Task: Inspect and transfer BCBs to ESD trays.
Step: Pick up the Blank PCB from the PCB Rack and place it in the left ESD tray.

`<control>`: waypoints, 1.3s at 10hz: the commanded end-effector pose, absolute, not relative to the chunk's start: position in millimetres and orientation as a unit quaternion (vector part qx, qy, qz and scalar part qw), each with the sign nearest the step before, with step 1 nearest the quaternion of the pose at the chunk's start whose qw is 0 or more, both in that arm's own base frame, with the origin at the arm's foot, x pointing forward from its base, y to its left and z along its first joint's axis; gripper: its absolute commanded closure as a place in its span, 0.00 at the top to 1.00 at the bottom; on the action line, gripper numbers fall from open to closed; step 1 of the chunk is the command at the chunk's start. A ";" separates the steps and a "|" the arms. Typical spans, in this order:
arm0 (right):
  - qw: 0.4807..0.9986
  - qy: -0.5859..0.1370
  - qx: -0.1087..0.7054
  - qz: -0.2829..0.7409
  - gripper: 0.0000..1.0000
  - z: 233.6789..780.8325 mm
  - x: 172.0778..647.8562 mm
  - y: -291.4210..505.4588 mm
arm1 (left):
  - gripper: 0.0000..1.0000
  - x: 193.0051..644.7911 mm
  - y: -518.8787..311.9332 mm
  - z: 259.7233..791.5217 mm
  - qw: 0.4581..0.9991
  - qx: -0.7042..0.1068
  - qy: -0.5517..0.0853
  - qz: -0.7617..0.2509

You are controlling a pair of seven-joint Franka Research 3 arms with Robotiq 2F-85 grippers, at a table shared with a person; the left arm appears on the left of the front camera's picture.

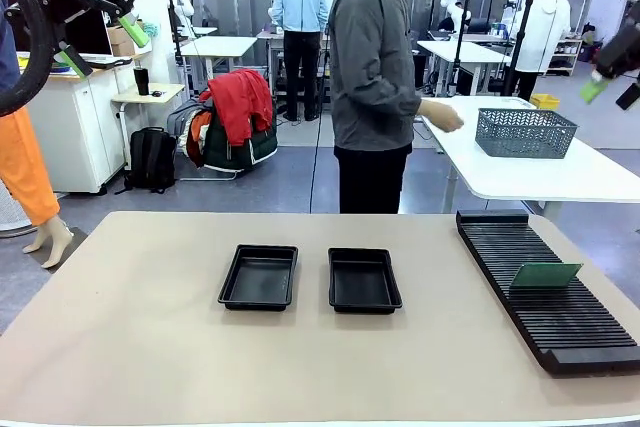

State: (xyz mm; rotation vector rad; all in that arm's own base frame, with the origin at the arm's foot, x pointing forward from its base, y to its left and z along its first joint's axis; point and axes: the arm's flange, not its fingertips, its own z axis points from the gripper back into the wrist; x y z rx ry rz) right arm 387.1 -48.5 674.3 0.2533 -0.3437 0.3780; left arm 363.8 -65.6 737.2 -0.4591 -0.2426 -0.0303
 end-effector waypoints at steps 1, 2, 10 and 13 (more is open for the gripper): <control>0.940 -0.194 0.096 0.265 1.00 639.6 386.7 -49.5 | 1.00 363.9 -65.8 737.8 0.966 -0.229 -0.123 -0.014; 0.929 -0.193 0.077 0.306 1.00 621.9 389.5 -51.8 | 1.00 363.9 -65.8 737.8 0.966 -0.229 -0.123 -0.014; 0.800 -0.123 -0.037 0.586 1.00 512.5 409.6 -60.4 | 1.00 363.9 -65.8 737.8 0.966 -0.229 -0.123 -0.014; 0.768 -0.107 -0.049 0.630 1.00 478.4 422.0 -71.1 | 1.00 363.9 -65.8 737.8 0.966 -0.229 -0.123 -0.014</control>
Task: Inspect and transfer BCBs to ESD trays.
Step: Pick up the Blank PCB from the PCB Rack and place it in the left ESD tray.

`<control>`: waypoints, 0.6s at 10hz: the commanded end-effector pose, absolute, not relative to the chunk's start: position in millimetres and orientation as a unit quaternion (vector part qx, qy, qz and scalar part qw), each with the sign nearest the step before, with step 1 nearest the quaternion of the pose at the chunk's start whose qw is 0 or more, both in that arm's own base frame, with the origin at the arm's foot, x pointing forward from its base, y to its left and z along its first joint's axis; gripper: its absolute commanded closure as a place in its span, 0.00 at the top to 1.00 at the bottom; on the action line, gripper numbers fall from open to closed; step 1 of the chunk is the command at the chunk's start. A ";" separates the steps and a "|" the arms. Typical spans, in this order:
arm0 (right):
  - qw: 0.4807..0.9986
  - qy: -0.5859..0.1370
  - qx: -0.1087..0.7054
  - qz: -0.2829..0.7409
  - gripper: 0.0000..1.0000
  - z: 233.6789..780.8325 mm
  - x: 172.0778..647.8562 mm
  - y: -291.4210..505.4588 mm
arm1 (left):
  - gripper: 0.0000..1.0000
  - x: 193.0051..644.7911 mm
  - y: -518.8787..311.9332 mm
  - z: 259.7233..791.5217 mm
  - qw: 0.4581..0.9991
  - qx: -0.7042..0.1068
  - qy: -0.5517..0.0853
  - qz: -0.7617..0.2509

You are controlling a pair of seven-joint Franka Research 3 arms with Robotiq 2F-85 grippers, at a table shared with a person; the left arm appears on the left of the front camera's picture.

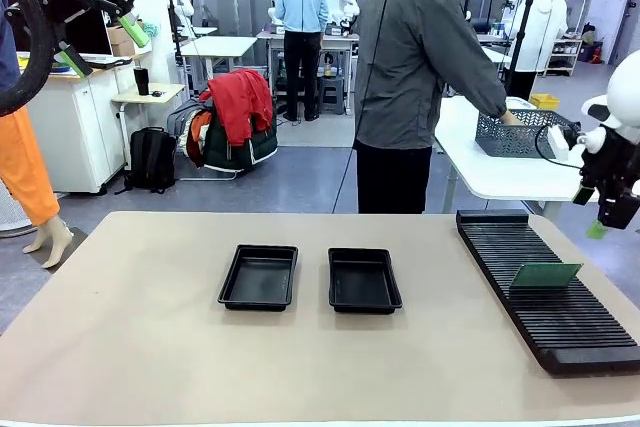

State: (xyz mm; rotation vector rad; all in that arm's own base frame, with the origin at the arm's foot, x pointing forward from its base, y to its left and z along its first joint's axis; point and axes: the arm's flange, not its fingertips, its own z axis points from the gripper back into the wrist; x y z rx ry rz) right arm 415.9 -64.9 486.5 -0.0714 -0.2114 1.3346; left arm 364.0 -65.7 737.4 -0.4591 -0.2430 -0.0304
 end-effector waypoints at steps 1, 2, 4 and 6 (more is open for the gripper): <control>0.745 -0.103 -0.053 0.657 1.00 466.6 421.5 -73.1 | 1.00 363.9 -65.8 737.8 0.966 -0.229 -0.123 -0.014; 0.736 -0.101 -0.050 0.667 1.00 456.0 421.0 -74.0 | 1.00 363.9 -65.8 737.8 0.966 -0.229 -0.123 -0.014; 0.730 -0.102 -0.040 0.675 1.00 442.0 421.5 -70.4 | 1.00 363.9 -65.8 737.8 0.966 -0.229 -0.123 -0.014; 0.727 -0.098 -0.038 0.678 1.00 424.0 428.3 -70.0 | 1.00 363.9 -65.8 737.8 0.966 -0.229 -0.123 -0.014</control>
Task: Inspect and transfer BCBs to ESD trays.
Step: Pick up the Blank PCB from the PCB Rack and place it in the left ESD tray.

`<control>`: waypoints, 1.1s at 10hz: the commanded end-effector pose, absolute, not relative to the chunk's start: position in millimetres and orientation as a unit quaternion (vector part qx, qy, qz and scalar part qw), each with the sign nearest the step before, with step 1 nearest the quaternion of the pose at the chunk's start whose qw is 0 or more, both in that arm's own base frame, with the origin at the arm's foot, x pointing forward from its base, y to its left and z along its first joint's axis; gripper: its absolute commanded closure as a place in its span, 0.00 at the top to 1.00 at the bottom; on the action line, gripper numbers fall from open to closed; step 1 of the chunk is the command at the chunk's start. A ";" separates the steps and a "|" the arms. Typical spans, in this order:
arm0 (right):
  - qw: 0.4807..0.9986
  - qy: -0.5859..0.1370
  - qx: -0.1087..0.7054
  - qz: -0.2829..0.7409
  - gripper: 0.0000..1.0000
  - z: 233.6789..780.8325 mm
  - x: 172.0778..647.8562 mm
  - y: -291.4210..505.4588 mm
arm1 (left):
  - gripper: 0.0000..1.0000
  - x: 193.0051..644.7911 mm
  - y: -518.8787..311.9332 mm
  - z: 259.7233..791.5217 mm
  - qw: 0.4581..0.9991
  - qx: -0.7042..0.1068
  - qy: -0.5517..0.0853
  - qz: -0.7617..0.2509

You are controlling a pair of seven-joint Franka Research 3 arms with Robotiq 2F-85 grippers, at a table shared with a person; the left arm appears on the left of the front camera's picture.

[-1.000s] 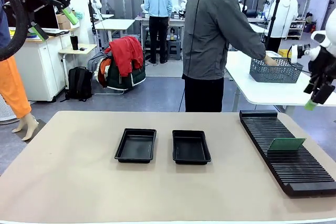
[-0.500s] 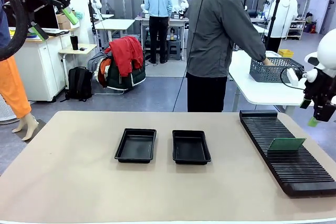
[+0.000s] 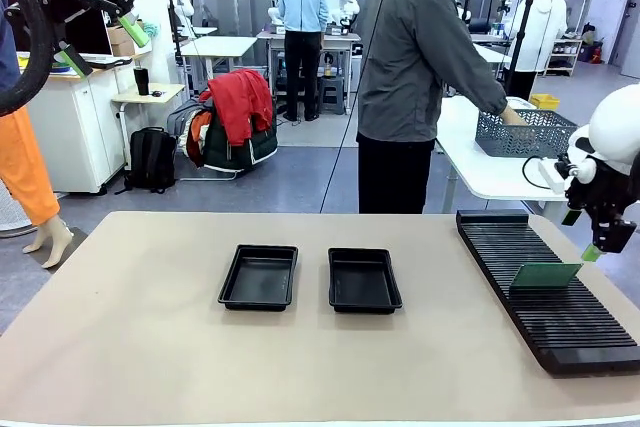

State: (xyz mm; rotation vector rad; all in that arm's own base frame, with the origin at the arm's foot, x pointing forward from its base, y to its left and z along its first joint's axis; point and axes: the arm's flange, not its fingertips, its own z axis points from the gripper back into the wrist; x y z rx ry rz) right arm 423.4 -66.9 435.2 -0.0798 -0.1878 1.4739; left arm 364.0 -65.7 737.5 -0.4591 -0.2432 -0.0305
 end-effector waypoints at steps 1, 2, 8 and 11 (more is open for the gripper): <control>0.721 -0.102 -0.035 0.685 1.00 413.4 432.3 -68.9 | 1.00 363.9 -65.8 737.8 0.966 -0.229 -0.123 -0.014; 0.717 -0.103 -0.031 0.689 1.00 404.9 436.6 -66.4 | 1.00 363.9 -65.8 737.8 0.966 -0.229 -0.123 -0.014; 0.704 -0.098 -0.019 0.703 1.00 360.3 459.2 -55.3 | 1.00 363.9 -65.8 737.8 0.966 -0.229 -0.123 -0.014; 0.708 -0.098 -0.020 0.699 1.00 350.3 463.6 -54.3 | 1.00 363.9 -65.8 737.8 0.966 -0.229 -0.123 -0.014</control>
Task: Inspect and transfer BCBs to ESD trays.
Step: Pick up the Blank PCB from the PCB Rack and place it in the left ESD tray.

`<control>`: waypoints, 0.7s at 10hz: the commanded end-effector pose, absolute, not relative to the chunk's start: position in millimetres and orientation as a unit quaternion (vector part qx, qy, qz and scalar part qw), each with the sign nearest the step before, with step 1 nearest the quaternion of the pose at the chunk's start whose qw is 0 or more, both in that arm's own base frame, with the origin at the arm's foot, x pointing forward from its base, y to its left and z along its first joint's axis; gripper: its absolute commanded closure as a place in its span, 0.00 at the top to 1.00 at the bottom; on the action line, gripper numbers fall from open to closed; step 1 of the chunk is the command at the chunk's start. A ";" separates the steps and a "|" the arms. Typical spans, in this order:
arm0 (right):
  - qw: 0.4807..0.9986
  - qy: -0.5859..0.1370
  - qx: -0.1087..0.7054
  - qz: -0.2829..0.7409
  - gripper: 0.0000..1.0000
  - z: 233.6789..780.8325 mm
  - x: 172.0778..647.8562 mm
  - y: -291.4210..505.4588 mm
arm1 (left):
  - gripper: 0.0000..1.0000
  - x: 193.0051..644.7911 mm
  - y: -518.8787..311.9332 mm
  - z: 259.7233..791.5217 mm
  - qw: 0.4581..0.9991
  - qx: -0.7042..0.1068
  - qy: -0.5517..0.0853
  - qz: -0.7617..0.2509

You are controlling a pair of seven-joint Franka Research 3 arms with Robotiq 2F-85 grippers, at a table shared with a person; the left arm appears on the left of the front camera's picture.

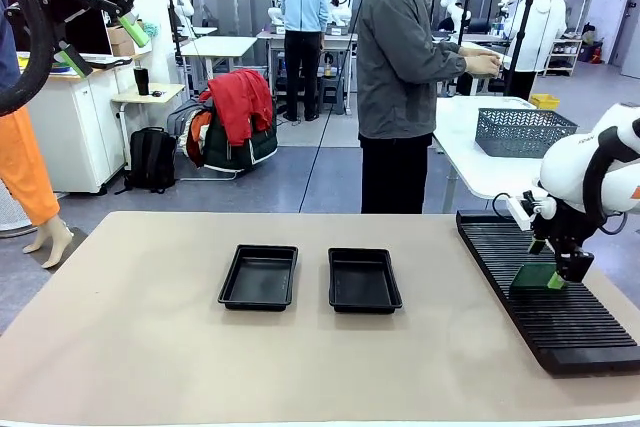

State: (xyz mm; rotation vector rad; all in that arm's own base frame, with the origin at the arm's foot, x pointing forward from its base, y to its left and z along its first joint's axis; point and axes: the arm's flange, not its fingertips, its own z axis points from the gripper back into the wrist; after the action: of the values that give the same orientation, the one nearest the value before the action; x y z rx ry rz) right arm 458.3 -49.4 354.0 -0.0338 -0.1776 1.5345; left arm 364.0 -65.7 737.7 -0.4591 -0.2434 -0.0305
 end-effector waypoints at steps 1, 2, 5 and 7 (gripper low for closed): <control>0.715 -0.080 -0.016 0.694 1.00 356.7 456.7 -50.2 | 1.00 363.9 -65.8 737.8 0.966 -0.229 -0.123 -0.014; 0.715 -0.080 -0.016 0.694 1.00 356.7 456.7 -50.2 | 1.00 363.9 -65.8 737.8 0.966 -0.229 -0.123 -0.014; 0.715 -0.080 -0.016 0.694 1.00 356.7 456.7 -50.2 | 1.00 363.9 -65.8 737.8 0.966 -0.229 -0.123 -0.014; 0.715 -0.080 -0.016 0.694 1.00 356.7 456.7 -50.2 | 1.00 363.9 -65.8 737.8 0.966 -0.229 -0.123 -0.014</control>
State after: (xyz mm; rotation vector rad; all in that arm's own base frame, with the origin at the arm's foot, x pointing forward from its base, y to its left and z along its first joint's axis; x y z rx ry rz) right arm 458.4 -48.8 355.0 -0.0369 -0.1768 1.5353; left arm 364.0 -65.7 737.7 -0.4591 -0.2434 -0.0305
